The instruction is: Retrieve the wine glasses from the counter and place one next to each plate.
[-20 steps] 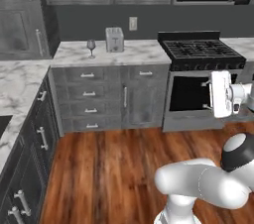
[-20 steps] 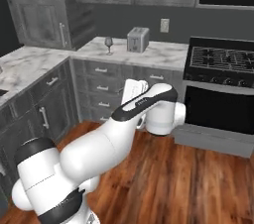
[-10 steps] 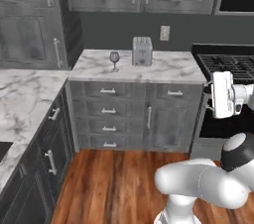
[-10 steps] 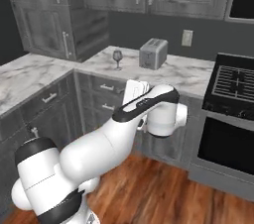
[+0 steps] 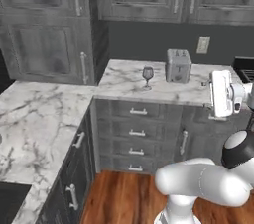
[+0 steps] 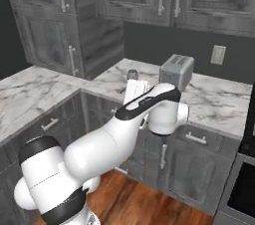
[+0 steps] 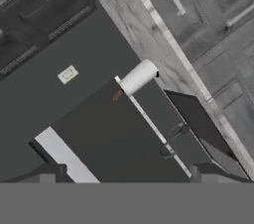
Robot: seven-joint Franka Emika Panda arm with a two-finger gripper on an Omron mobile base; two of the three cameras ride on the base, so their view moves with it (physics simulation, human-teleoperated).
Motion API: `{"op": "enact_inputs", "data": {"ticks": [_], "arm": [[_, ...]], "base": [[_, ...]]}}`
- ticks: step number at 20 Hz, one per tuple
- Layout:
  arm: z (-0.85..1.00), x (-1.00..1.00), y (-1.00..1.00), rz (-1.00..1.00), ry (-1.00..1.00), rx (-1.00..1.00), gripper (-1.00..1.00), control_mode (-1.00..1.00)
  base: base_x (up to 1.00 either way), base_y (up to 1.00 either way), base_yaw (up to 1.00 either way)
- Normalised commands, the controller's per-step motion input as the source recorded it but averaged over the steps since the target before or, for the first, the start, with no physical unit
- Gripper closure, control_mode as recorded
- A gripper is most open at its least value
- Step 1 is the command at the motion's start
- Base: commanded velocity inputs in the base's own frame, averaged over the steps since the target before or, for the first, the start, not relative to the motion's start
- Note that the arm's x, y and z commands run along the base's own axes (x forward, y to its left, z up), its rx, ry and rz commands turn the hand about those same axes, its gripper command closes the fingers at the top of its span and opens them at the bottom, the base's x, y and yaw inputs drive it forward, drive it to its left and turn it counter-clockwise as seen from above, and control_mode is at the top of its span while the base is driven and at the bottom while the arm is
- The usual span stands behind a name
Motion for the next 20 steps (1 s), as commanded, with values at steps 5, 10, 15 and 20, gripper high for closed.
{"op": "enact_inputs", "data": {"ticks": [5,10,15,20], "arm": [[0.0,0.0,0.0,0.0,0.0,0.0,-1.0,1.0],[0.0,0.0,0.0,0.0,0.0,0.0,-1.0,1.0],[0.0,0.0,0.0,0.0,0.0,0.0,-1.0,1.0],[0.0,0.0,0.0,0.0,0.0,0.0,-1.0,1.0]], "base": [[1.0,0.63,0.02],[1.0,-0.01,0.0],[0.52,-0.25,-0.1],[0.6,0.02,-0.34]]}}
